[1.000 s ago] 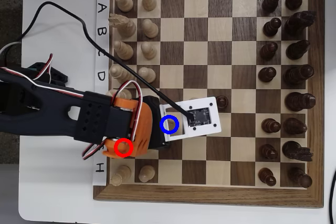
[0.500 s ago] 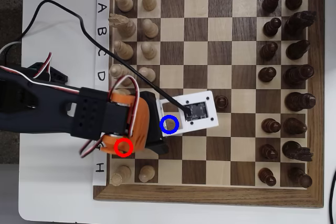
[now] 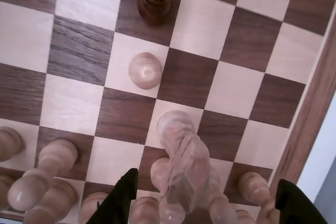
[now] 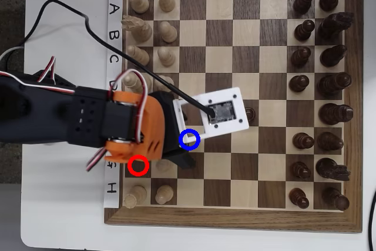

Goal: Move the piece to destination

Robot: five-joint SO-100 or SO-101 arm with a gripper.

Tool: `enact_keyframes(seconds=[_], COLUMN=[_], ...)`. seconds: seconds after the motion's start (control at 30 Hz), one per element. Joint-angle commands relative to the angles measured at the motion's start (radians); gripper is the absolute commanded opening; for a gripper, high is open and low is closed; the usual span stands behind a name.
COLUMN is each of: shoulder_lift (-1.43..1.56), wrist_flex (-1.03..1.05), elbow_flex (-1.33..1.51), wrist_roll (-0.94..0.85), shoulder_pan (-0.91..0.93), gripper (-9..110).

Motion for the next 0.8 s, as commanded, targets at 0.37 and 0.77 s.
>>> enact_keyframes(seconds=[0.37,0.77], shoulder_lift=[0.17,0.311], wrist_flex=[0.124,0.255], elbow_flex=[-0.221,-0.528], wrist_roll=[-0.043,-0.158], shoulder_pan=[-0.103,-0.133], gripper=[28,20])
